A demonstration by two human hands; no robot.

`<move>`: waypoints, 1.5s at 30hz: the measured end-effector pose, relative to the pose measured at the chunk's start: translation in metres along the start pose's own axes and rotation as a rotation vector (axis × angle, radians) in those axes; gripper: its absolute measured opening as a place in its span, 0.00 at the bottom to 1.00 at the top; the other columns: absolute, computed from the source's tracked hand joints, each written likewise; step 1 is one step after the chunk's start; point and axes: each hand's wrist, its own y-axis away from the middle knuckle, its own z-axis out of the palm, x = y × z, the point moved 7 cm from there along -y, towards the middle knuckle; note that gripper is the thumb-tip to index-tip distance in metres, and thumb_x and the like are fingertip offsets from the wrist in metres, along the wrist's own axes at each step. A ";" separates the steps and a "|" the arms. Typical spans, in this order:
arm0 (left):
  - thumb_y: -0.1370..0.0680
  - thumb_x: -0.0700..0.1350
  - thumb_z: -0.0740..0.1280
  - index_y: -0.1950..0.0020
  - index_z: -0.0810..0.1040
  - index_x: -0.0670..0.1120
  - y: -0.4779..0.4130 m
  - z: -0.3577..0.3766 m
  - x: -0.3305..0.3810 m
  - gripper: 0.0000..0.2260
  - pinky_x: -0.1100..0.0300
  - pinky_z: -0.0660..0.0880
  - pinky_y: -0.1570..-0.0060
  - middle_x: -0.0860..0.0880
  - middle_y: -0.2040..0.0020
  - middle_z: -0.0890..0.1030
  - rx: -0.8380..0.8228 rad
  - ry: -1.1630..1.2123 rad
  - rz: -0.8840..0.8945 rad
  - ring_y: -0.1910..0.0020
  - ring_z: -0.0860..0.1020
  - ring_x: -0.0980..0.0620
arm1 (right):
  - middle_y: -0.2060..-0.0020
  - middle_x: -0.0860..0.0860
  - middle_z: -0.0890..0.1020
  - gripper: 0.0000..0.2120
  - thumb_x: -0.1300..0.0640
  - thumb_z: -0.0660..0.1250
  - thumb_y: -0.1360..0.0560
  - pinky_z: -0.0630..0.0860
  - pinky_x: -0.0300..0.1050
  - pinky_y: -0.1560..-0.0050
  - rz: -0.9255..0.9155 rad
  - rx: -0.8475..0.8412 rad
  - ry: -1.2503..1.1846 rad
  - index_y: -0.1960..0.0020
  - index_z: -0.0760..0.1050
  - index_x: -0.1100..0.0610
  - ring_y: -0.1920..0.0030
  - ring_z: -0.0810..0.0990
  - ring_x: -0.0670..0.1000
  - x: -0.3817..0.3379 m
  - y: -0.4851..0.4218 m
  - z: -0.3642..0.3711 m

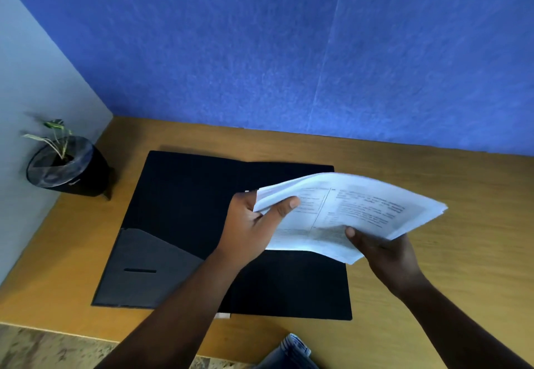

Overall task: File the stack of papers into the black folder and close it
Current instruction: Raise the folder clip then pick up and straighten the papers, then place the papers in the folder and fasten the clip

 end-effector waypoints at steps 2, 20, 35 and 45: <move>0.25 0.51 0.72 0.47 0.84 0.59 -0.002 0.000 0.002 0.08 0.53 0.76 0.60 0.39 0.62 0.82 0.017 0.034 0.010 0.61 0.79 0.47 | 0.49 0.46 0.87 0.18 0.56 0.79 0.34 0.81 0.36 0.56 0.000 0.010 -0.038 0.46 0.81 0.45 0.49 0.85 0.46 -0.001 -0.001 0.001; 0.24 0.44 0.72 0.46 0.83 0.57 0.015 0.000 -0.075 0.10 0.64 0.80 0.52 0.57 0.49 0.86 -0.058 0.047 -0.403 0.48 0.84 0.56 | 0.58 0.41 0.88 0.03 0.57 0.68 0.23 0.79 0.33 0.64 0.149 0.059 0.124 0.52 0.81 0.52 0.58 0.85 0.40 0.046 0.002 0.009; 0.28 0.43 0.76 0.62 0.84 0.47 0.106 -0.036 -0.149 0.04 0.67 0.72 0.70 0.55 0.72 0.82 0.090 -0.274 -0.899 0.70 0.79 0.61 | 0.61 0.53 0.88 0.05 0.56 0.74 0.27 0.84 0.57 0.56 0.490 0.117 0.158 0.55 0.82 0.57 0.59 0.87 0.58 0.120 -0.012 0.004; 0.28 0.42 0.77 0.60 0.83 0.45 0.107 -0.051 -0.162 0.04 0.63 0.72 0.67 0.48 0.66 0.83 0.160 -0.297 -0.929 0.68 0.78 0.53 | 0.60 0.52 0.87 0.09 0.55 0.73 0.26 0.83 0.48 0.64 0.556 0.066 0.209 0.48 0.81 0.57 0.64 0.86 0.52 0.129 -0.028 0.024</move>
